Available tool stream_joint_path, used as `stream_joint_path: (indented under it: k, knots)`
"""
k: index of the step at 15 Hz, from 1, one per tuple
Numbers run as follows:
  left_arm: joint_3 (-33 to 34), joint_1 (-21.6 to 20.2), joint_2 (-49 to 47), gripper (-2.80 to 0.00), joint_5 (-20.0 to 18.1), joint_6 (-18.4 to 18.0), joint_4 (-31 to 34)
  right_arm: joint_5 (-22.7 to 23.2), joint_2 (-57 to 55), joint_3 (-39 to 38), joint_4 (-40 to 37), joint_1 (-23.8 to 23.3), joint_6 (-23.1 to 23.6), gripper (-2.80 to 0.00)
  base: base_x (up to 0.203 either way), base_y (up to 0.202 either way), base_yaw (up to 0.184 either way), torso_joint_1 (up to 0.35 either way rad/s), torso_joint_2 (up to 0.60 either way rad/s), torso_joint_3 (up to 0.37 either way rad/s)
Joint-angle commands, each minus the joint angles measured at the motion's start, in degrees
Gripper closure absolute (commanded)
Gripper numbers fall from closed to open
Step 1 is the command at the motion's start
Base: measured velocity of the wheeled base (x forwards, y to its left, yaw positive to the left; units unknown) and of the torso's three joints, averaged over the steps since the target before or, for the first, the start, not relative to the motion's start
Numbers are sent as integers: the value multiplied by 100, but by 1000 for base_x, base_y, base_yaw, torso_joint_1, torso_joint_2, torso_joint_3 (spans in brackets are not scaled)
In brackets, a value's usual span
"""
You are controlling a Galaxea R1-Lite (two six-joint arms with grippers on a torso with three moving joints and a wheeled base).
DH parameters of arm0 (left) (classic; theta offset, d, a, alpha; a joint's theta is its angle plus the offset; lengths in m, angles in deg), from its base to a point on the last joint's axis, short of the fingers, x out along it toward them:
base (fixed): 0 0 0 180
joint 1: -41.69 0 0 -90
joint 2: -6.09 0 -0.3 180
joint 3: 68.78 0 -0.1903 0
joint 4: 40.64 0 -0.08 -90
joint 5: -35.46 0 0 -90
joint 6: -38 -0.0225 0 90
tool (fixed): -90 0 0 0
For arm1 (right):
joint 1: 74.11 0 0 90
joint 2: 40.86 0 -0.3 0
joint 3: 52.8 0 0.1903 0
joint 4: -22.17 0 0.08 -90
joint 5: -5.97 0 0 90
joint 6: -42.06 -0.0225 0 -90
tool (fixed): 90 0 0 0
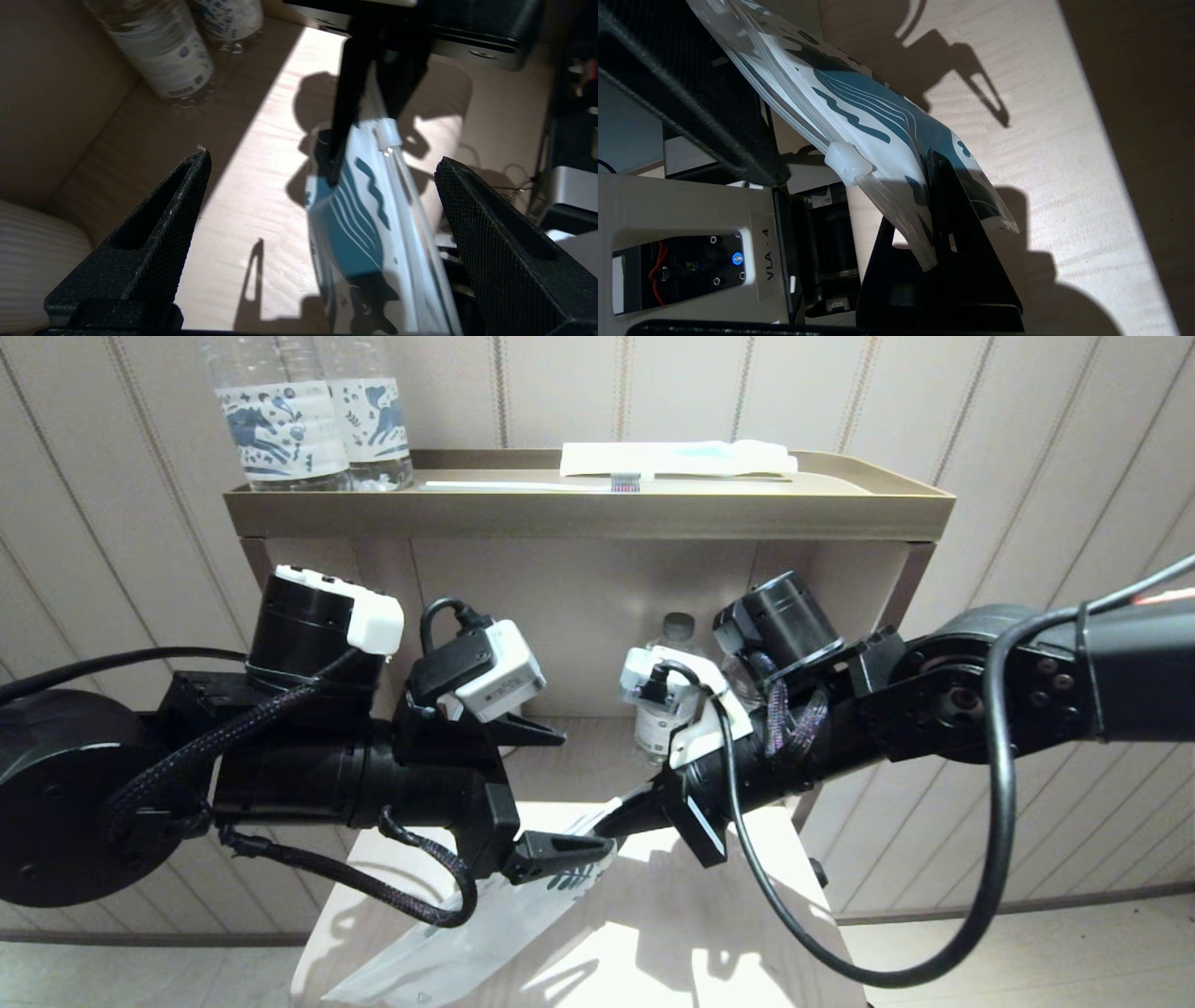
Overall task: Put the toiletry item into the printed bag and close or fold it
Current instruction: Hand it to the other hand
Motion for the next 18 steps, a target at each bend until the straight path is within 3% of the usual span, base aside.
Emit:
stream_joint_path:
  k: [1,4,6,18]
  knots:
    - [-8,13,-41,-280,49,-13,-92,28,-12,5,-8,-6,10,0,0,0,0,0,0,0]
    - [-16,38,-48,-280,132,2,-166,19,-74,101,-8,-14,-205,0,0,0,0,0,0,0]
    - [-15,159,-67,-280,386,73,-243,19,-157,209,-8,-14,-288,0,0,0,0,0,0,0]
    - [133,409,-61,-280,446,101,-409,10,-249,295,1,-32,-350,0,0,0,0,0,0,0]
